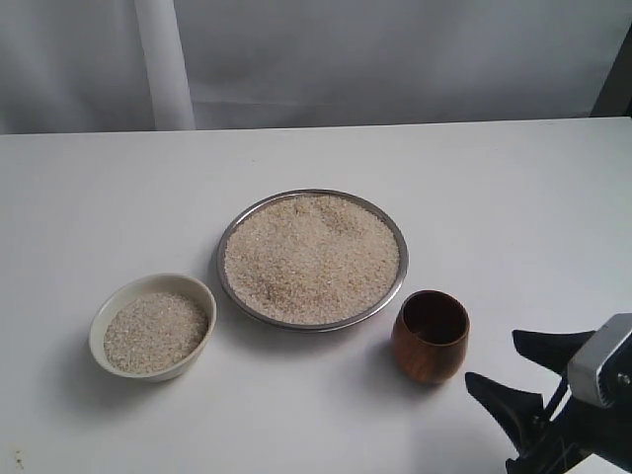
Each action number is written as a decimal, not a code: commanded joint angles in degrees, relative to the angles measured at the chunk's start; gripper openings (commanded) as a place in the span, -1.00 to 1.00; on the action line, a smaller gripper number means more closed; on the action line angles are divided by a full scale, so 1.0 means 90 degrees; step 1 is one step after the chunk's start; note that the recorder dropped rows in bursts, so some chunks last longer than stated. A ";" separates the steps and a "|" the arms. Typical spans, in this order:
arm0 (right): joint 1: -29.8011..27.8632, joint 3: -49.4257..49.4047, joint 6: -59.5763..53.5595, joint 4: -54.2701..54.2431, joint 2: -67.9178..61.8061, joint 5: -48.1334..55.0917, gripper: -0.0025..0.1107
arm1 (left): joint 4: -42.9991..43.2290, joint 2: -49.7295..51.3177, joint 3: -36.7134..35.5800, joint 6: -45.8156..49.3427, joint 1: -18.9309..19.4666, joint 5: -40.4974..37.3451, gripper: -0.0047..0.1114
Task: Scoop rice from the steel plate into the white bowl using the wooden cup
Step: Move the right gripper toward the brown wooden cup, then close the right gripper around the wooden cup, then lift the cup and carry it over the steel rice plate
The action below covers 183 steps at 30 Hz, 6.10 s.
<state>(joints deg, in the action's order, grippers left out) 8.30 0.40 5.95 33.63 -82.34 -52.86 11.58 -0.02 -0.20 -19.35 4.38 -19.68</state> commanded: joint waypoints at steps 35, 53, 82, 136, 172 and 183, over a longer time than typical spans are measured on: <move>0.0368 0.0190 0.0119 -0.0042 -0.0004 -0.0378 0.56 | -0.0037 0.0002 0.0022 -0.0011 -0.0041 0.0040 -0.92; 0.0368 0.0190 0.0240 -0.0019 -0.0004 -0.0619 0.68 | -0.0037 0.0002 0.0022 -0.0011 -0.0041 0.0040 -0.92; 0.1176 0.1304 -0.0662 -0.1238 -0.2219 -0.1045 0.68 | -0.0037 0.0002 0.0022 -0.0011 -0.0041 0.0040 -0.92; 0.1176 0.2194 -0.0524 -0.1076 -0.3864 -0.1494 0.32 | -0.0037 0.0002 0.0022 -0.0011 -0.0041 0.0040 -0.92; 0.3426 0.6248 -0.0259 0.1079 0.0240 1.0322 -0.96 | -0.0037 0.0002 0.0022 -0.0011 -0.0041 0.0040 -0.92; 0.3604 0.8472 -0.2077 0.2555 -0.1994 1.1322 -0.96 | -0.0037 0.0002 0.0022 -0.0011 -0.0041 0.0040 -0.92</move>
<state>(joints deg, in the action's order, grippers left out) 40.59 72.80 -8.10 52.36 -96.43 48.43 11.58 -0.02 -0.20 -19.35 4.38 -19.68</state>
